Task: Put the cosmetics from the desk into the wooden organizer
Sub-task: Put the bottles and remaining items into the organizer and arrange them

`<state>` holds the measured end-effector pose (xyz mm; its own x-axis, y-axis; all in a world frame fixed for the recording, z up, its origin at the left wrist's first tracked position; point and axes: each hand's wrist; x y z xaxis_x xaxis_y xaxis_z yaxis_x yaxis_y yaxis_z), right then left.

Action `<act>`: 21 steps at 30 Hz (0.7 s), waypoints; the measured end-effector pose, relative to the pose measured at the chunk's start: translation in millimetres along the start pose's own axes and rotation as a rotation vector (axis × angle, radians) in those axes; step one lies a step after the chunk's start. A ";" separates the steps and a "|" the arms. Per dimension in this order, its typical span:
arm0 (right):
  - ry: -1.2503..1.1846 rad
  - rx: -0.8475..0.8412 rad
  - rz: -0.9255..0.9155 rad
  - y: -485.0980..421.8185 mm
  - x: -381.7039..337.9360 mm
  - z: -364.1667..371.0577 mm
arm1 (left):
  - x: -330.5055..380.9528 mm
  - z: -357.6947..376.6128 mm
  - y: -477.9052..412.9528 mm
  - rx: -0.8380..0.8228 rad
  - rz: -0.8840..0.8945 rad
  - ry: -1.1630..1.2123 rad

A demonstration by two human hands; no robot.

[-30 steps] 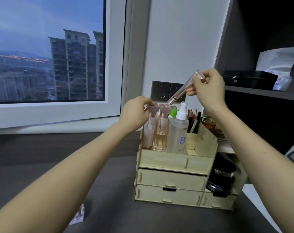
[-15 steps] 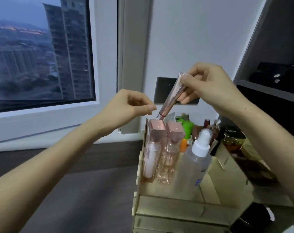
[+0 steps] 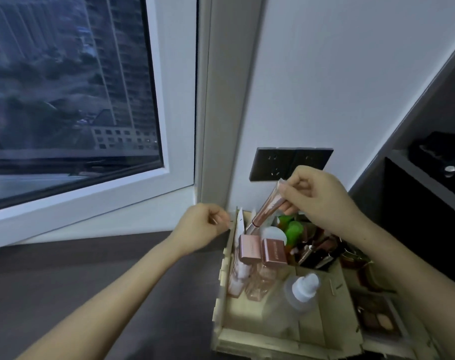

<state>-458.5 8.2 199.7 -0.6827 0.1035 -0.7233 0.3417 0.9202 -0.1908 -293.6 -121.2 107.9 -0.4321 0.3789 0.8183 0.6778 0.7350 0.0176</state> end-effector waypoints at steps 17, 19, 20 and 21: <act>-0.015 -0.132 0.107 2.3 4.1 4.4 | -19.3 23.1 -15.9 -0.116 -0.081 0.025; 0.031 -0.213 0.114 0.1 7.6 12.7 | -23.4 21.3 -15.9 -0.136 -0.073 0.056; 0.085 -0.256 0.108 -1.1 10.4 17.5 | -25.5 20.5 -15.9 -0.144 -0.071 0.067; 0.141 -0.295 0.096 -2.3 13.6 22.5 | -27.6 19.5 -16.0 -0.153 -0.069 0.078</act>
<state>-454.1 -1.0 175.3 -0.7459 0.2275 -0.6260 0.2218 0.9711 0.0887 -304.1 -132.5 73.8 -0.4372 0.2816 0.8541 0.7335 0.6613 0.1573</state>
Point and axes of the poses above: each hand's wrist, its own y-axis away from the middle knuckle, its own z-axis out of the palm, x = y × z, and after that the axes turned 3 degrees about -z, right-handed
